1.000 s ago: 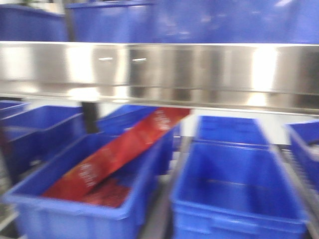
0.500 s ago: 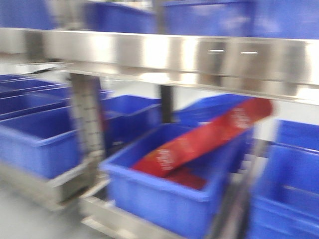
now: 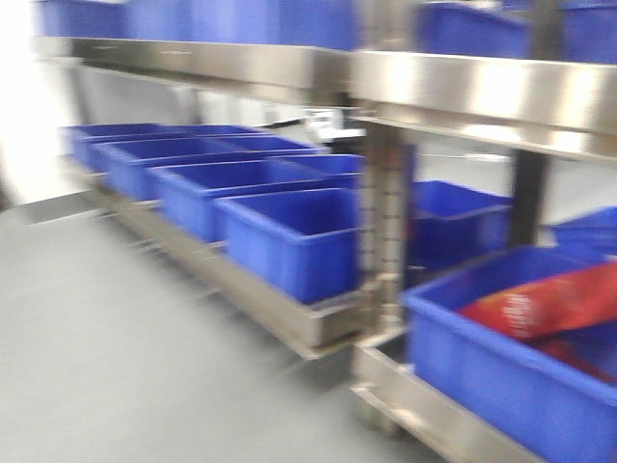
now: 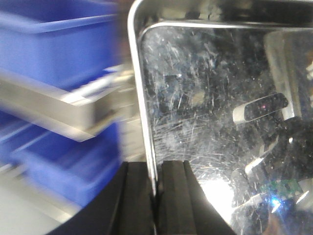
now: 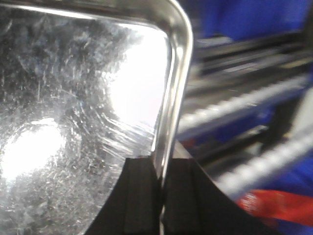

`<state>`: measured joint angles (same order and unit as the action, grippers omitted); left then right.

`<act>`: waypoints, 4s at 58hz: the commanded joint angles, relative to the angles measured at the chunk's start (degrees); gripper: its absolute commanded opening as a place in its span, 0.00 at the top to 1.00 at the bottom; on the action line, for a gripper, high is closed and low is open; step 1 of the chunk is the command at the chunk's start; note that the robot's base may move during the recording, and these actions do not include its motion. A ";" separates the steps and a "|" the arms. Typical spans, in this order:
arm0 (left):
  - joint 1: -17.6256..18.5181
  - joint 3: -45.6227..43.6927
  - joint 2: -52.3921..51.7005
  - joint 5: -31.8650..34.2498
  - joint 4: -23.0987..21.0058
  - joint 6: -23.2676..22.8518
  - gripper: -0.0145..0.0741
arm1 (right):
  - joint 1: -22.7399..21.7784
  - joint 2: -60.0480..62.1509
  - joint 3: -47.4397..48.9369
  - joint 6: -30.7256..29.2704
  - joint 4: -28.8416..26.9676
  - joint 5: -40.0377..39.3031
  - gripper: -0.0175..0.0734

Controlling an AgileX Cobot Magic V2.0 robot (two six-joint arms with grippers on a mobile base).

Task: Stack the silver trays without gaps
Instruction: 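Turn the base away from the shelf while holding the tray, then drive the base across the room to the other shelf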

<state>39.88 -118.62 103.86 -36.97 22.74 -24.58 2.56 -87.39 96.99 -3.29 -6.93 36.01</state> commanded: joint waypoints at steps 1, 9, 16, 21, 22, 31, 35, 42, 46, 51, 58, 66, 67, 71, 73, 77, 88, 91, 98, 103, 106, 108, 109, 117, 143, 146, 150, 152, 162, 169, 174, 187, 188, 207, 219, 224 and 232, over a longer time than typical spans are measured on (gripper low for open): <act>-0.26 -0.31 -0.87 2.09 1.20 1.02 0.86 | -0.17 0.79 0.59 -1.40 1.27 -2.17 0.89; -0.26 -0.31 -0.87 2.09 1.20 1.02 0.86 | -0.17 0.79 0.59 -1.40 1.27 -2.17 0.89; -0.26 -0.31 -0.87 2.09 1.20 1.02 0.86 | -0.17 0.79 0.59 -1.40 1.27 -2.17 0.89; -0.26 -0.31 -0.87 2.09 1.20 1.02 0.86 | -0.17 0.79 0.59 -1.40 1.27 -2.17 0.89; -0.26 -0.31 -0.87 2.09 1.20 1.02 0.86 | -0.17 0.79 0.59 -1.40 1.27 -2.17 0.89; -0.26 -0.31 -0.87 2.09 1.20 1.02 0.86 | -0.17 0.79 0.59 -1.40 1.27 -2.17 0.89; -0.26 -0.31 -0.87 2.09 1.20 1.02 0.86 | -0.17 0.79 0.59 -1.40 1.27 -2.17 0.89; -0.26 -0.31 -0.87 2.09 1.20 1.02 0.86 | -0.17 0.79 0.59 -1.40 1.27 -2.17 0.89; -0.26 -0.31 -0.87 2.09 1.20 1.02 0.86 | -0.17 0.79 0.59 -1.40 1.27 -2.17 0.89; -0.26 -0.31 -0.87 2.09 1.20 1.02 0.86 | -0.17 0.79 0.59 -1.40 1.27 -2.17 0.89; -0.26 -0.31 -0.87 2.09 1.20 1.02 0.86 | -0.17 0.79 0.59 -1.40 1.27 -2.17 0.89; -0.26 -0.31 -0.87 2.09 1.20 1.02 0.86 | -0.17 0.79 0.59 -1.40 1.27 -2.17 0.89; -0.26 -0.31 -0.87 2.09 1.20 1.02 0.86 | -0.17 0.79 0.59 -1.40 1.27 -2.17 0.89; -0.26 -0.31 -0.87 2.09 1.20 1.02 0.86 | -0.17 0.79 0.59 -1.40 1.27 -2.17 0.89; -0.26 -0.31 -0.87 2.09 1.20 1.02 0.86 | -0.17 0.79 0.59 -1.40 1.27 -2.17 0.89; -0.26 -0.31 -0.87 2.09 1.20 1.02 0.86 | -0.17 0.79 0.59 -1.40 1.27 -2.17 0.89; -0.26 -0.31 -0.87 2.09 1.20 1.02 0.86 | -0.17 0.79 0.59 -1.40 1.27 -2.17 0.89; -0.26 -0.31 -0.87 2.09 1.20 1.02 0.86 | -0.17 0.79 0.59 -1.40 1.27 -2.17 0.89; -0.26 -0.31 -0.87 2.09 1.20 1.02 0.86 | -0.17 0.79 0.59 -1.40 1.27 -2.17 0.89; -0.26 -0.31 -0.87 2.09 1.20 1.02 0.86 | -0.17 0.79 0.59 -1.40 1.27 -2.17 0.89; -0.26 -0.31 -0.87 2.09 1.20 1.02 0.86 | -0.17 0.79 0.59 -1.40 1.27 -2.17 0.89; -0.26 -0.31 -0.87 2.09 1.20 1.02 0.86 | -0.17 0.79 0.59 -1.40 1.27 -2.17 0.89; -0.26 -0.31 -0.87 2.09 1.20 1.02 0.86 | -0.17 0.79 0.59 -1.40 1.27 -2.17 0.89; -0.26 -0.31 -0.87 2.09 1.20 1.02 0.86 | -0.17 0.79 0.59 -1.40 1.27 -2.17 0.89; -0.26 -0.31 -0.87 2.09 1.20 1.02 0.86 | -0.17 0.79 0.59 -1.40 1.27 -2.17 0.89; -0.26 -0.31 -0.87 2.09 1.20 1.02 0.86 | -0.17 0.79 0.59 -1.40 1.27 -2.17 0.89; -0.26 -0.31 -0.87 2.09 1.20 1.02 0.86 | -0.17 0.79 0.59 -1.40 1.27 -2.17 0.89; -0.26 -0.31 -0.87 2.09 1.20 1.02 0.86 | -0.17 0.79 0.59 -1.40 1.27 -2.17 0.89; -0.26 -0.31 -0.87 2.09 1.20 1.02 0.86 | -0.17 0.79 0.59 -1.40 1.27 -2.17 0.89; -0.26 -0.31 -0.87 2.09 1.20 1.02 0.86 | -0.17 0.79 0.59 -1.40 1.27 -2.17 0.89; -0.26 -0.31 -0.87 2.09 1.20 1.02 0.86 | -0.17 0.79 0.59 -1.40 1.27 -2.17 0.89; -0.26 -0.31 -0.87 2.09 1.20 1.02 0.86 | -0.17 0.79 0.59 -1.40 1.27 -2.17 0.89; -0.26 -0.31 -0.87 2.09 1.20 1.02 0.86 | -0.17 0.79 0.59 -1.40 1.27 -2.17 0.89; -0.26 -0.31 -0.87 2.09 1.20 1.02 0.86 | -0.17 0.79 0.59 -1.40 1.15 -2.17 0.89; -0.26 -0.31 -0.87 2.09 1.20 1.02 0.86 | -0.17 0.79 0.59 -1.40 1.15 -2.17 0.89; -0.26 -0.31 -0.87 2.09 1.20 1.02 0.86 | -0.17 0.79 0.59 -1.40 1.15 -2.17 0.89; -0.26 -0.31 -0.87 2.09 1.20 1.02 0.86 | -0.17 0.79 0.59 -1.40 0.93 -2.17 0.89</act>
<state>39.66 -118.62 103.86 -36.99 22.84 -24.21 2.67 -87.39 96.99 -3.41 -7.03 35.90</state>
